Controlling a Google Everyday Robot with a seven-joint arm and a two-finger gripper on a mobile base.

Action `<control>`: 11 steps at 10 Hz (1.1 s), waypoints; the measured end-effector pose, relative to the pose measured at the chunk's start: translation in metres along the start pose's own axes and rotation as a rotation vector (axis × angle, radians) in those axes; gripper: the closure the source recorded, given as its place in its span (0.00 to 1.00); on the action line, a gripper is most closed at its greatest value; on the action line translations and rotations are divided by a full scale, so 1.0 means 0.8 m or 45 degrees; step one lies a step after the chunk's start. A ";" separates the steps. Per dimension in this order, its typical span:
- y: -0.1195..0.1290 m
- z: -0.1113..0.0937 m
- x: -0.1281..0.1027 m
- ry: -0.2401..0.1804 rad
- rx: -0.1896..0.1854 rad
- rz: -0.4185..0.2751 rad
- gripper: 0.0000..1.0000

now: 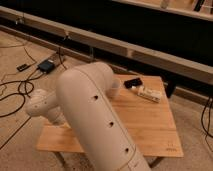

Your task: Drag the pepper across the table

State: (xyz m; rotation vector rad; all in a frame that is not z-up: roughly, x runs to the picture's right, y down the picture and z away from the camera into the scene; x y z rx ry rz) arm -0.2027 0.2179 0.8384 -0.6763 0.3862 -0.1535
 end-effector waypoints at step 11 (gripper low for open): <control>0.014 -0.075 -0.108 -0.176 -0.053 0.017 1.00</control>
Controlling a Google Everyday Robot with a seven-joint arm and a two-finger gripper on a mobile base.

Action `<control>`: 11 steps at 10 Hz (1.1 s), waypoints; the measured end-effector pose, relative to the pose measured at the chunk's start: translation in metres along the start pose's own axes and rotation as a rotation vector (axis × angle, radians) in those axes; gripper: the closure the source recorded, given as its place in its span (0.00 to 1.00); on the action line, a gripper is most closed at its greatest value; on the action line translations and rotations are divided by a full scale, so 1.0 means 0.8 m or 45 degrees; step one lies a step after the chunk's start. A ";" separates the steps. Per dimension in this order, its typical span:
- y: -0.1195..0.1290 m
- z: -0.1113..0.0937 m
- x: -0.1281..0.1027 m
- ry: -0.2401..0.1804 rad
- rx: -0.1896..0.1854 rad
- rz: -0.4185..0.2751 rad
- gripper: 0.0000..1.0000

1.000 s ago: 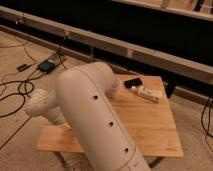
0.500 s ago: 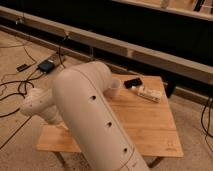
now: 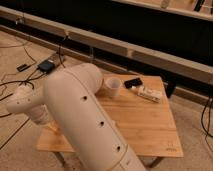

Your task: Drag the pepper across the table

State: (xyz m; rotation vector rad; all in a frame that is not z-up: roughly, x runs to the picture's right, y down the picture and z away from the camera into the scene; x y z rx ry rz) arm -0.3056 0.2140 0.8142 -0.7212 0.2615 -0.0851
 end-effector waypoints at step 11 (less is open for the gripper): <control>0.028 -0.051 -0.174 -0.152 -0.006 -0.212 1.00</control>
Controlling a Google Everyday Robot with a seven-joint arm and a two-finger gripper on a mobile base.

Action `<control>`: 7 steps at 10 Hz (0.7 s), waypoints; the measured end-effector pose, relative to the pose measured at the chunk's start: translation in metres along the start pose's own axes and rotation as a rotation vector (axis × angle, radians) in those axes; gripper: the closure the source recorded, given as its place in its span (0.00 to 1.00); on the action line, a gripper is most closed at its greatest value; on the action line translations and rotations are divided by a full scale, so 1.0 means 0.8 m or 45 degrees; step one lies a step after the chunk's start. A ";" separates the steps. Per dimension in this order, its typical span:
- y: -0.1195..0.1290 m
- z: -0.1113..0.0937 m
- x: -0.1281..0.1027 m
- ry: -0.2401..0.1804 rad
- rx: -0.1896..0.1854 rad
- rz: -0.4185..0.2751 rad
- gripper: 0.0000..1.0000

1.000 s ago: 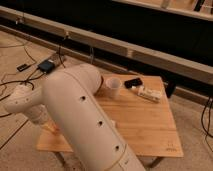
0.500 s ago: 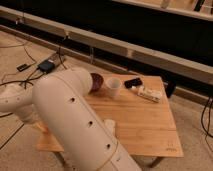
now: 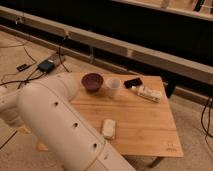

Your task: Drag the pepper across the table

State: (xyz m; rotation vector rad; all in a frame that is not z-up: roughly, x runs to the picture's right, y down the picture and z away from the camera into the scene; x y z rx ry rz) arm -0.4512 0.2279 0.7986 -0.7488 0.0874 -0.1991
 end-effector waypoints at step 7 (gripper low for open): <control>-0.007 -0.021 -0.066 -0.095 -0.009 0.017 0.76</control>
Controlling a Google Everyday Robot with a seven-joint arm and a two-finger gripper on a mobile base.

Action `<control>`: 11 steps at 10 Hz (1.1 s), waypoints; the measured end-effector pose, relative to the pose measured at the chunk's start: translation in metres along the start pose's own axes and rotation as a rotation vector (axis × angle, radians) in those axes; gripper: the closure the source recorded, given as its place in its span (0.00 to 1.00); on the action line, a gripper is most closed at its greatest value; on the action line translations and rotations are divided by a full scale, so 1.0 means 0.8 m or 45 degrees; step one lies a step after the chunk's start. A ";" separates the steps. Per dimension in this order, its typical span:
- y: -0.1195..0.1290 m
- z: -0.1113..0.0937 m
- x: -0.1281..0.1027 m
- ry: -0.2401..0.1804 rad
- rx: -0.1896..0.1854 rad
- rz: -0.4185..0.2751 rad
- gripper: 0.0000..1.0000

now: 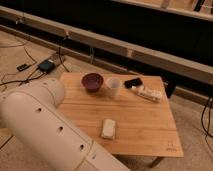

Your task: Drag the pepper across the table

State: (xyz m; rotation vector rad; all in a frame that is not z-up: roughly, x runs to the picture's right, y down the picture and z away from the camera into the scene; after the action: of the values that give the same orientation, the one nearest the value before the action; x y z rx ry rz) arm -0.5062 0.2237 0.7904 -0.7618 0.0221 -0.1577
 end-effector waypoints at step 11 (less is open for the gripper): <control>-0.005 -0.007 0.003 -0.082 -0.033 0.158 0.32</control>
State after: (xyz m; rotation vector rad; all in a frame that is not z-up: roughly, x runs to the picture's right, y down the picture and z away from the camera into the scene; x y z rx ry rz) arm -0.5048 0.2168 0.7891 -0.7889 0.0104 -0.0150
